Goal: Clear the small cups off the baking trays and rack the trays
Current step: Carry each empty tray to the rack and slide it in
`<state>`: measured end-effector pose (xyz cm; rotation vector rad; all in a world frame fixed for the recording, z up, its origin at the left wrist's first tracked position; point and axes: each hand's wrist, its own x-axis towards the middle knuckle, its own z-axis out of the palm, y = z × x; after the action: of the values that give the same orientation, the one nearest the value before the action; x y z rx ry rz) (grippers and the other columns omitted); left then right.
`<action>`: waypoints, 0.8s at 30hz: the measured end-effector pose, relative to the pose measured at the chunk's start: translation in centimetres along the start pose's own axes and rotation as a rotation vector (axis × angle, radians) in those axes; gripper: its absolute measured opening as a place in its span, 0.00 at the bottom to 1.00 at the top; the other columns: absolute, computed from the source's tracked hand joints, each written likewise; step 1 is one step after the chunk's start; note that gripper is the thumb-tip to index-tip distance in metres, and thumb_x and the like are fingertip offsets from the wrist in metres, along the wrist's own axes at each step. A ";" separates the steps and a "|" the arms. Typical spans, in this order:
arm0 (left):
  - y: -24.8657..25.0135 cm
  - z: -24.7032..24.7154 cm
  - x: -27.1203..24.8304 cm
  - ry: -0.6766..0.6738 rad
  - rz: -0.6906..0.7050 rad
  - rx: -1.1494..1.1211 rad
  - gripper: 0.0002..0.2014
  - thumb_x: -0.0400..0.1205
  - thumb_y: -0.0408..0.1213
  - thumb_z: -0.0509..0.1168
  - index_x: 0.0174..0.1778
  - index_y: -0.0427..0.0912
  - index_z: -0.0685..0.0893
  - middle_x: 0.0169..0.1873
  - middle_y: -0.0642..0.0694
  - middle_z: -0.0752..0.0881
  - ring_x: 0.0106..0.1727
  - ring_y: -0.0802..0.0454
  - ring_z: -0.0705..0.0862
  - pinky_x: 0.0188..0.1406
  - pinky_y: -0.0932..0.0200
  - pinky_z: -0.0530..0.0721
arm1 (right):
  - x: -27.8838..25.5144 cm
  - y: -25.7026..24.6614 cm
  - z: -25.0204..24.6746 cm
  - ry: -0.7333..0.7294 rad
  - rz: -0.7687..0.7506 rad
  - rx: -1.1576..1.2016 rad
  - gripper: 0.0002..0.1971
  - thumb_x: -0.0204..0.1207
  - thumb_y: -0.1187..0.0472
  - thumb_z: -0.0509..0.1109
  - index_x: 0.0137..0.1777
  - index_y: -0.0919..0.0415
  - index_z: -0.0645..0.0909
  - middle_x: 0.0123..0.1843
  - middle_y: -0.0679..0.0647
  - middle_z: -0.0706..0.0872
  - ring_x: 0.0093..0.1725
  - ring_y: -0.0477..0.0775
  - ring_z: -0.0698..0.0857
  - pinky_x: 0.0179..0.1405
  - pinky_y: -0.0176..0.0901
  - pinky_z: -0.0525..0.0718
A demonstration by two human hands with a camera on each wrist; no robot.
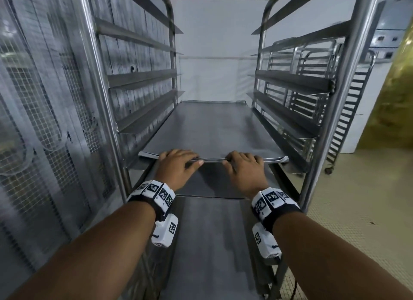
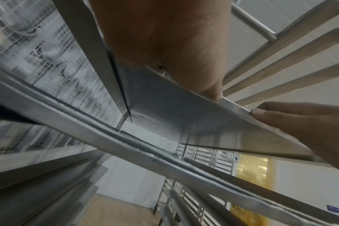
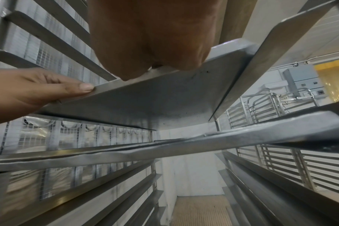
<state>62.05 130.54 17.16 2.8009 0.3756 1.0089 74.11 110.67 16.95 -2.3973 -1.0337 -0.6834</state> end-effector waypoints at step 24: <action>-0.4 1.4 -0.6 0.101 0.051 0.022 0.22 0.84 0.64 0.56 0.60 0.58 0.89 0.62 0.55 0.89 0.64 0.49 0.82 0.64 0.50 0.61 | -1.7 -0.9 0.5 0.134 0.092 -0.030 0.21 0.81 0.39 0.54 0.60 0.42 0.86 0.59 0.41 0.89 0.63 0.53 0.83 0.73 0.59 0.68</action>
<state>62.41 130.73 15.67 2.7997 0.3300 1.1675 72.59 110.59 15.77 -2.3716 -0.8589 -0.8185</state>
